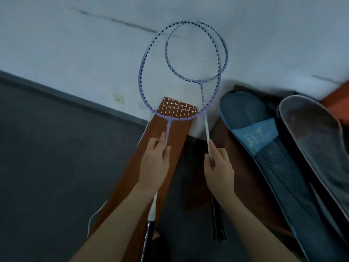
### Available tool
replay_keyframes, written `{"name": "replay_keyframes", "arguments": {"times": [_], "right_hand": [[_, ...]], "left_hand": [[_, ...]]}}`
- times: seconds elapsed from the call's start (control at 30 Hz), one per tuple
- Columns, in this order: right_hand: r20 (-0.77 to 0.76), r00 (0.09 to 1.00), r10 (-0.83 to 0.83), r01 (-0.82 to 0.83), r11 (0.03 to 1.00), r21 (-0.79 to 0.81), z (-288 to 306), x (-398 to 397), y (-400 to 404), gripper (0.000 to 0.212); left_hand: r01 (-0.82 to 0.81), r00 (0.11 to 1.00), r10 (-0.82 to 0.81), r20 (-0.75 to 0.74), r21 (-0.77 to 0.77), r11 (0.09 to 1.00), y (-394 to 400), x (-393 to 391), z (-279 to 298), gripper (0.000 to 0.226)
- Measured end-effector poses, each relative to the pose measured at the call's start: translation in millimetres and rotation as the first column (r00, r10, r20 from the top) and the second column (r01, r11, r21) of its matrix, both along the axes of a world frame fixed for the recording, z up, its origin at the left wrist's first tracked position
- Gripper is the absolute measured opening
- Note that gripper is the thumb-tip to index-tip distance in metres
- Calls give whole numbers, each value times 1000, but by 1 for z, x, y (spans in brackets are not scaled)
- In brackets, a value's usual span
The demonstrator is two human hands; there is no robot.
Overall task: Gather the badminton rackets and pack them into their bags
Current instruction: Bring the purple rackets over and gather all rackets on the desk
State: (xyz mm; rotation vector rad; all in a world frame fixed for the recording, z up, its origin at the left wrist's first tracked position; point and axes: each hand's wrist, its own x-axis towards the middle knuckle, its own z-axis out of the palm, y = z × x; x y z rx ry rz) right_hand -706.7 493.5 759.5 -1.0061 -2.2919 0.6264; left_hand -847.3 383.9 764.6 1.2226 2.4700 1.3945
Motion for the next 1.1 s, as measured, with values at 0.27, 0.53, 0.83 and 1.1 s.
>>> {"name": "replay_keyframes", "arguments": {"times": [0.27, 0.53, 0.83, 1.1], "right_hand": [[-165, 981, -102, 132, 975, 181, 63, 136, 32, 43], [-158, 959, -235, 260, 952, 164, 83, 331, 72, 43], [-180, 905, -385, 410, 903, 128, 80, 471, 132, 43], [-94, 865, -493, 502, 854, 136, 80, 542, 220, 39]], "left_hand": [[174, 972, -145, -184, 154, 973, 61, 117, 72, 41], [359, 913, -335, -232, 71, 930, 133, 297, 85, 39], [518, 851, -499, -165, 96, 850, 218, 434, 96, 39], [521, 853, -519, -52, 72, 850, 327, 499, 78, 36]]}}
